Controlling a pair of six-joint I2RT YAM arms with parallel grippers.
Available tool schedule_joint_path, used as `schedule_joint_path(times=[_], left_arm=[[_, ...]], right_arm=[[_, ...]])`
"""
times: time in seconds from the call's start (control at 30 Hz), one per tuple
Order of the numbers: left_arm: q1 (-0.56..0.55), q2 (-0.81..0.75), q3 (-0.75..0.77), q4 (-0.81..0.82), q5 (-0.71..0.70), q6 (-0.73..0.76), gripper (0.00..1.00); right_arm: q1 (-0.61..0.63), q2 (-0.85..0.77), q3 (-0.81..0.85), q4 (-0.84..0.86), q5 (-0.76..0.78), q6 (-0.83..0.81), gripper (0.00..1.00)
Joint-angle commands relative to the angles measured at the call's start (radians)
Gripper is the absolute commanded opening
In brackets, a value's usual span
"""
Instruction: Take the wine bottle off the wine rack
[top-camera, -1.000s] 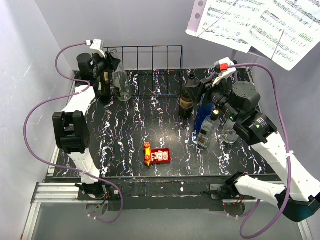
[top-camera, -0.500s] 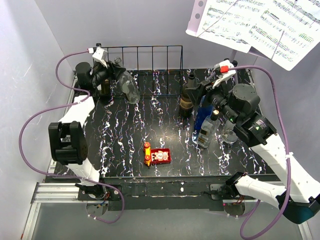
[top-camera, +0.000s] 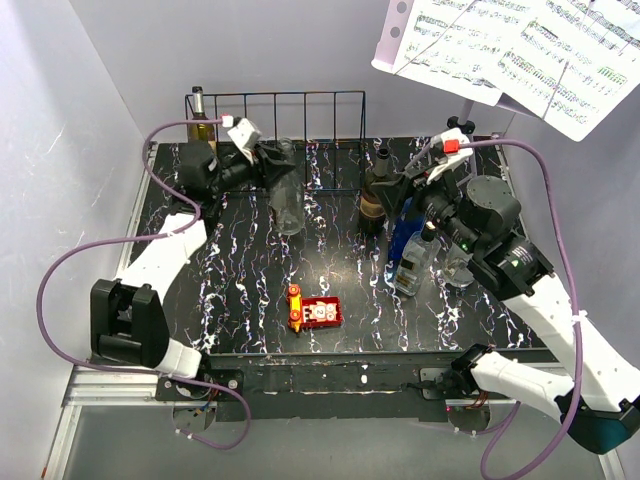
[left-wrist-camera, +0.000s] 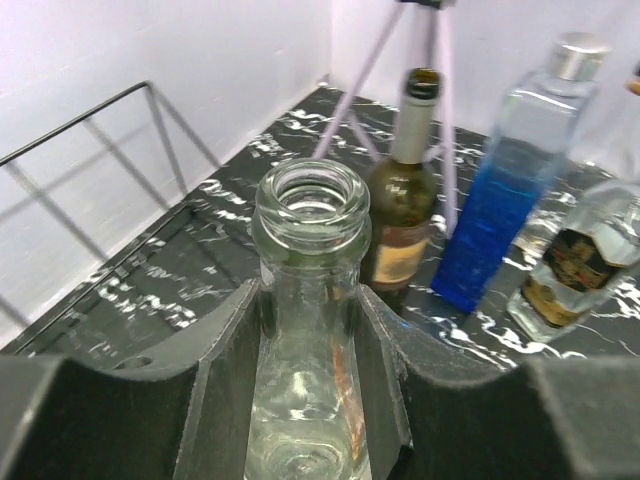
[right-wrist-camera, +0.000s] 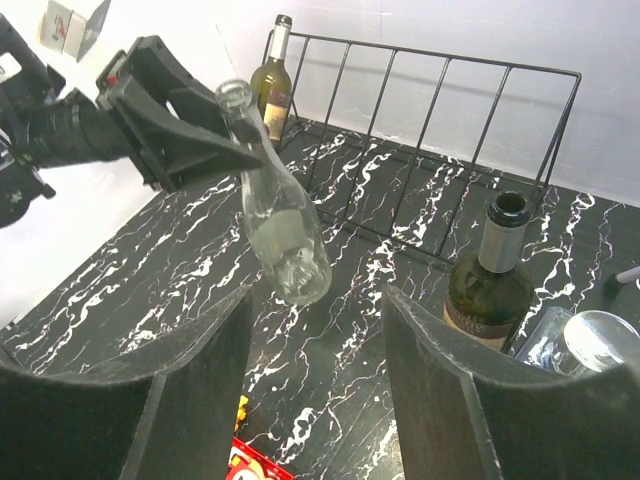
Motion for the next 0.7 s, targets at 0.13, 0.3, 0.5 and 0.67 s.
schedule_joint_path(times=[0.13, 0.3, 0.5, 0.67], left_arm=[[-0.174, -0.133, -0.109, 0.204, -0.015, -0.003, 0.00], [-0.263, -0.131, -0.165, 0.287, -0.055, -0.039, 0.00], [-0.361, -0.096, -0.159, 0.310, -0.089, -0.029, 0.00], [-0.415, -0.078, -0.154, 0.334, -0.101, -0.033, 0.00]], right_arm=[[0.003, -0.085, -0.043, 0.064, 0.020, 0.010, 0.61], [0.003, -0.123, -0.065, 0.061, 0.046, 0.004, 0.61], [0.003, -0.173, -0.078, 0.052, 0.069, -0.019, 0.61], [0.003, -0.208, -0.094, 0.059, 0.097, -0.045, 0.61]])
